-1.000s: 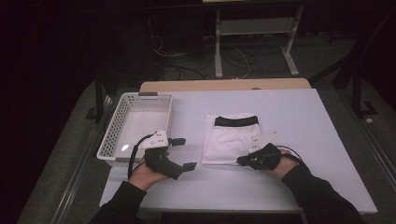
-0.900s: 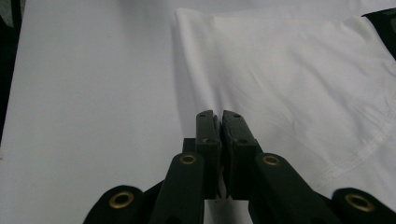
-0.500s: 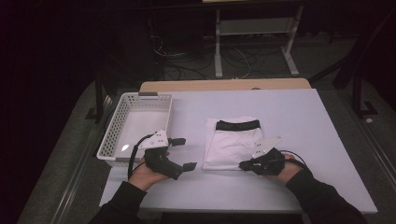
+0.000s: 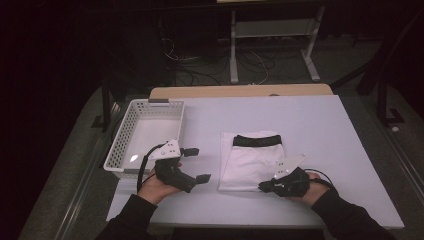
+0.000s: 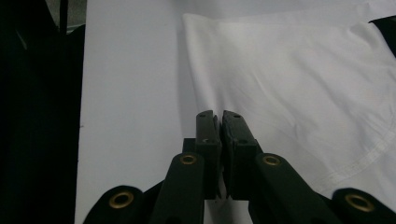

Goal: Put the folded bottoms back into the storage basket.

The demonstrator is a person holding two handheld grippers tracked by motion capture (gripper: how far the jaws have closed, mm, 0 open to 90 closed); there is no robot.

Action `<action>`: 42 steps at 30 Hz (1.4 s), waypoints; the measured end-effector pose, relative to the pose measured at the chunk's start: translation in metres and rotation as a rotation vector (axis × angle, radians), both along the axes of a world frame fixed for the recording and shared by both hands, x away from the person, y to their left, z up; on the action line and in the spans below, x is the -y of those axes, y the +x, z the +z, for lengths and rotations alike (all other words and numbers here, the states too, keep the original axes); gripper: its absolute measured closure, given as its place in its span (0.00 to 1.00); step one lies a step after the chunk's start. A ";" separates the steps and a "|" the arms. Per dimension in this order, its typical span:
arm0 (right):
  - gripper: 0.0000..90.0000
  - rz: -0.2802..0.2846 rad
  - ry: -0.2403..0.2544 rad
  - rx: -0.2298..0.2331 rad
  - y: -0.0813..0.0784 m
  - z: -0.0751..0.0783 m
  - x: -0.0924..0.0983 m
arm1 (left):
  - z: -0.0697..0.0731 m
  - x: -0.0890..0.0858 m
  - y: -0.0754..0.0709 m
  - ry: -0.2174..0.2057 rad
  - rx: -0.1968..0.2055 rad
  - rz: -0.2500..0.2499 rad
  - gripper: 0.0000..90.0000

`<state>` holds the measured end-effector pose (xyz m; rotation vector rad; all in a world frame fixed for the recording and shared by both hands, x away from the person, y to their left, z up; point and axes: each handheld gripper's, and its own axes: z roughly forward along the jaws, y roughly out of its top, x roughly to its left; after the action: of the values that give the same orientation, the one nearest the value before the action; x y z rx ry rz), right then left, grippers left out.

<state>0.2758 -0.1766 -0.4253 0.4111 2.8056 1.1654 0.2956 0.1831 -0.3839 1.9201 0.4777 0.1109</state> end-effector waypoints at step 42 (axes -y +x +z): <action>0.42 -0.179 0.110 -0.041 -0.008 0.000 0.032 | -0.003 0.002 0.000 0.008 -0.007 -0.002 0.03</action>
<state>0.2681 -0.2083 -0.4251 0.6869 2.6782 1.2875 0.2952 0.1806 -0.3866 1.9293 0.4806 0.1047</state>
